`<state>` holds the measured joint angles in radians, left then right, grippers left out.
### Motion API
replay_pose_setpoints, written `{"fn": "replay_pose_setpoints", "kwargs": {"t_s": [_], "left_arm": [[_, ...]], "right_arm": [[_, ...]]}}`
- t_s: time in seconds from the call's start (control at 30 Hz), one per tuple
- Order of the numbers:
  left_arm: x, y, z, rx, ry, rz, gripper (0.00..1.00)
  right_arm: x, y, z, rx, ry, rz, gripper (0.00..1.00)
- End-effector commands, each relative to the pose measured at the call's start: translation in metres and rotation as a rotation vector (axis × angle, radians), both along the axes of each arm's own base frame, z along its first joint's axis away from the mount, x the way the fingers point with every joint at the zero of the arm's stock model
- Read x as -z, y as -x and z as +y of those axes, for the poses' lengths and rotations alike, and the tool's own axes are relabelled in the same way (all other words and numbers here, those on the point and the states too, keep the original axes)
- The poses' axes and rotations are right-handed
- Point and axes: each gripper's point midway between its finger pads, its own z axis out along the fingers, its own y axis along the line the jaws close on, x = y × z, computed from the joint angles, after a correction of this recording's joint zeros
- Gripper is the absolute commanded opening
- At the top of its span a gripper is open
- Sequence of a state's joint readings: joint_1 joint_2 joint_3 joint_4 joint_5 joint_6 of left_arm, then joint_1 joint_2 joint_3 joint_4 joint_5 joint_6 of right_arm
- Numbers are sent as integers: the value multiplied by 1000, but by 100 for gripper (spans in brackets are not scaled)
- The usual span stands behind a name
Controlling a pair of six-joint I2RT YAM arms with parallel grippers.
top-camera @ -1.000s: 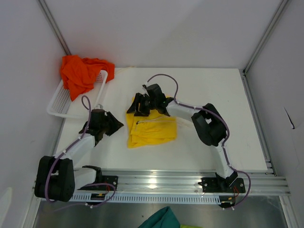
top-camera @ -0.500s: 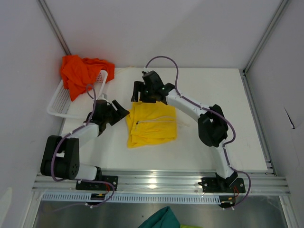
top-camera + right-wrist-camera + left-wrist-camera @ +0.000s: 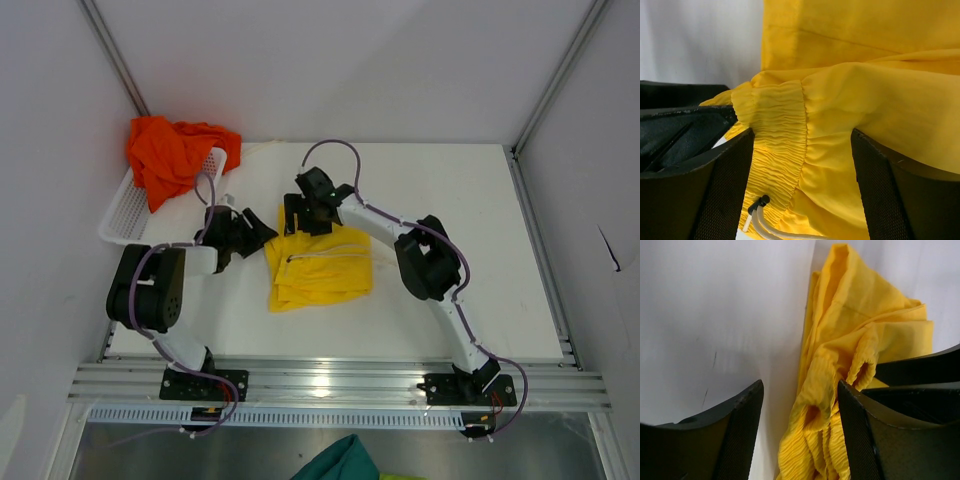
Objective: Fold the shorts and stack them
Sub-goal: Fold the shorts
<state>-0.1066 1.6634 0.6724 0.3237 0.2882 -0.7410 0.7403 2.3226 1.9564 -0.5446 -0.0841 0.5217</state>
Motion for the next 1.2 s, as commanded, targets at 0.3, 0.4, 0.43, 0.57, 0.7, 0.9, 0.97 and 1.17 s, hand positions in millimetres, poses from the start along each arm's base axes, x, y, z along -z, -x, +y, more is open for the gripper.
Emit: {"fn": "replay_pose_setpoints", "kwargs": {"t_s": [0.3, 0.4, 0.43, 0.57, 0.7, 0.9, 0.97, 1.17], "left_arm": [[-26, -34, -5, 51, 95, -173, 24], [-25, -35, -8, 70, 121, -180, 6], [-24, -35, -8, 70, 128, -177, 0], [-24, -35, -8, 73, 139, -188, 0], [-24, -36, -11, 91, 151, -187, 0], [-26, -36, -16, 117, 173, -203, 0], [-26, -36, -17, 122, 179, -205, 0], [-27, -37, -19, 131, 189, -209, 0]], "right_arm": [[-21, -4, 25, -93, -141, -57, 77], [-15, -2, 29, -102, -132, -51, 73], [-13, -3, 29, -100, -129, -47, 72], [-8, 1, 34, -120, -128, -50, 70], [-10, 5, 43, -134, -129, -62, 70], [-10, 3, 51, -143, -150, -53, 53], [-10, 8, 53, -157, -154, -54, 46], [-25, 25, 69, -232, -198, -78, 44]]}}
